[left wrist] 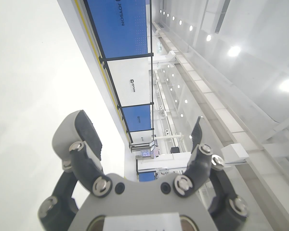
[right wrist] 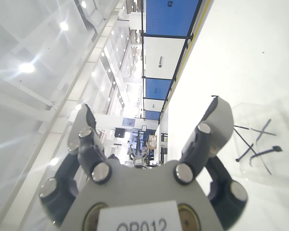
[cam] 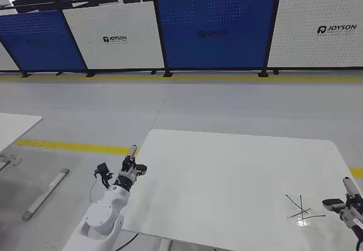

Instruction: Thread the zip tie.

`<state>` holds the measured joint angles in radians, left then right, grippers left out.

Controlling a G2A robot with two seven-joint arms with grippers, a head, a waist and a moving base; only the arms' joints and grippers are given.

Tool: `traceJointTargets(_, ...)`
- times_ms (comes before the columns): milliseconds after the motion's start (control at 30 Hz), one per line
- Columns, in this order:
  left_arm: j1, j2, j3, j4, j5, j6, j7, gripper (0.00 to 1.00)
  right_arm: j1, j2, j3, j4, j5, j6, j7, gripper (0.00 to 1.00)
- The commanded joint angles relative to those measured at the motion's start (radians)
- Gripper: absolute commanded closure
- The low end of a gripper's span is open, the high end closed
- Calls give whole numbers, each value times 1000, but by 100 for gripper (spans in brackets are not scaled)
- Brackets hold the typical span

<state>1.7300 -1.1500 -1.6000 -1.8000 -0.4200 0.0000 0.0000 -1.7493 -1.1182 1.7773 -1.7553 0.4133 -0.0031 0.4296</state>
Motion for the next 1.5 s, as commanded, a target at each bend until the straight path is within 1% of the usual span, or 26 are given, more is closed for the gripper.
traceJointTargets(0,0,0,0,0,0,0,0,0,20,3,11,7,19,30,36,0)
traceJointTargets(33,0,0,0,0,0,0,0,0,38,8,30,22,46,55,109,0)
traceJointTargets(133,0,0,0,0,0,0,0,0,48,21,84,63,50,55,248,0)
traceJointTargets(267,0,0,0,0,0,0,0,0,60,35,136,122,54,55,396,0)
traceJointTargets(333,0,0,0,0,0,0,0,0,67,42,157,152,40,41,436,0)
traceJointTargets(367,0,0,0,0,0,0,0,0,71,46,164,166,10,32,449,0)
traceJointTargets(500,0,0,0,0,0,0,0,0,79,53,154,193,-63,16,470,0)
traceJointTargets(533,0,0,0,0,0,0,0,0,83,52,153,200,-48,16,462,0)
traceJointTargets(900,0,0,0,0,0,0,0,0,83,52,153,200,-48,16,462,0)
traceJointTargets(1000,0,0,0,0,0,0,0,0,74,55,172,206,-58,-15,475,0)
traceJointTargets(1033,0,0,0,0,0,0,0,0,68,58,183,212,-69,-28,489,0)
traceJointTargets(1133,0,0,0,0,0,0,0,0,64,63,187,226,-107,-38,505,0)
traceJointTargets(1267,0,0,0,0,0,0,0,0,82,68,160,252,-169,-24,496,0)
traceJointTargets(1333,0,0,0,0,0,0,0,0,88,70,146,254,-197,-29,500,0)
traceJointTargets(1400,0,0,0,0,0,0,0,0,96,75,131,254,-260,-31,499,0)
traceJointTargets(1467,0,0,0,0,0,0,0,0,96,75,131,254,-260,-31,499,0)
